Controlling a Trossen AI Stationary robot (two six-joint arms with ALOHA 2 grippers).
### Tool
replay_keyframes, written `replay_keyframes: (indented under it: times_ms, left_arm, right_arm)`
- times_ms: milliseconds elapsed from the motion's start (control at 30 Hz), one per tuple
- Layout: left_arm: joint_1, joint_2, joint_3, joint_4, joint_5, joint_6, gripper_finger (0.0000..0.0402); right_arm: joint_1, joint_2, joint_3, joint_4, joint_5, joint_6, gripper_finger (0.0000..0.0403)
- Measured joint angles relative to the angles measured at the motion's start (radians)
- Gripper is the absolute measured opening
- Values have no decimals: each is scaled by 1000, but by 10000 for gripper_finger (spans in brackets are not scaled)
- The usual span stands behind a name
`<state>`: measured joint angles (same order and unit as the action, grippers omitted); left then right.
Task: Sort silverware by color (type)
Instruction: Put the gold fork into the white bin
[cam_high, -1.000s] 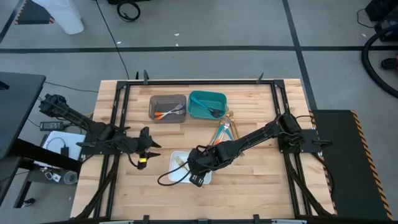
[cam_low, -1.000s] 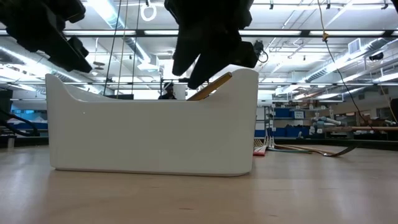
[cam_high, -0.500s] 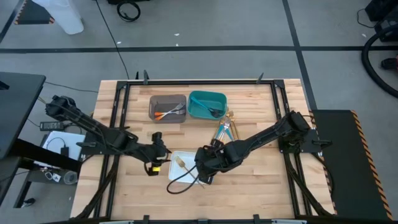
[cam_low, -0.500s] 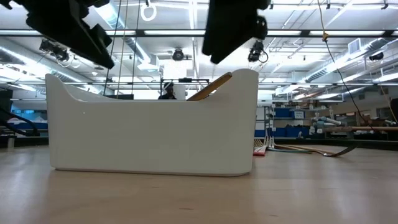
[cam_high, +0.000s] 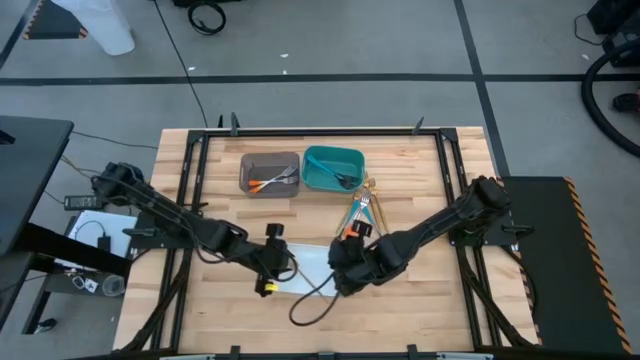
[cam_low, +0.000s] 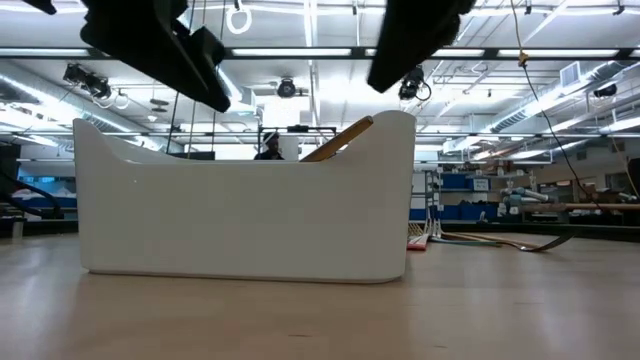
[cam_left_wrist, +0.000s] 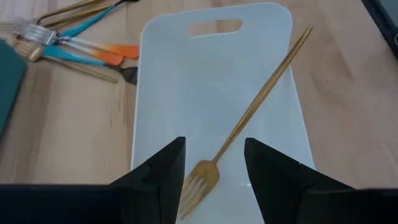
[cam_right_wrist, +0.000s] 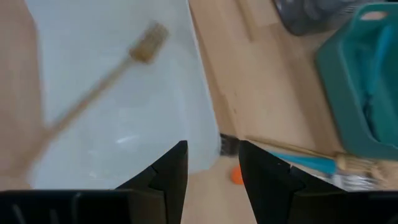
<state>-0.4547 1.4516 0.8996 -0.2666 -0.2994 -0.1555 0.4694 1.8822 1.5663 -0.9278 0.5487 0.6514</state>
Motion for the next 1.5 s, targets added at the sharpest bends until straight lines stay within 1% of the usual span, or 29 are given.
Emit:
replay_keyframes:
  times_ms: [67, 233, 433, 567, 733, 800, 900, 967, 1100, 1167, 1500]
  left_arm:
    - [6, 29, 24, 3, 9, 34, 173]
    - [31, 94, 75, 6, 28, 101, 173]
    - [74, 176, 112, 52, 164, 136, 173]
    - [89, 223, 132, 51, 235, 172, 173]
    - [93, 269, 145, 56, 299, 243, 173]
    - [96, 280, 145, 73, 306, 253, 173]
    - [105, 285, 145, 67, 307, 256, 173]
    - [114, 285, 145, 73, 312, 255, 173]
    - [128, 285, 145, 81, 360, 254, 173]
    - [134, 300, 145, 106, 368, 256, 173]
    - [134, 319, 142, 119, 370, 298, 173]
  right_arm:
    - [15, -20, -35, -23, 31, -1, 153]
    - [58, -89, -131, -17, 103, -5, 153]
    - [98, -152, -212, -12, 137, 69, 153]
    - [139, -170, -260, 0, 177, 167, 153]
    - [183, -166, -314, 70, 216, 264, 153]
    - [196, -163, -334, 113, 223, 292, 153]
    - [210, -163, -369, 208, 272, 315, 153]
    - [219, -163, -390, 238, 303, 318, 153]
    - [224, -162, -432, 341, 353, 317, 153]
    - [224, -161, -453, 388, 367, 318, 153]
    - [224, -160, -465, 434, 386, 310, 153]
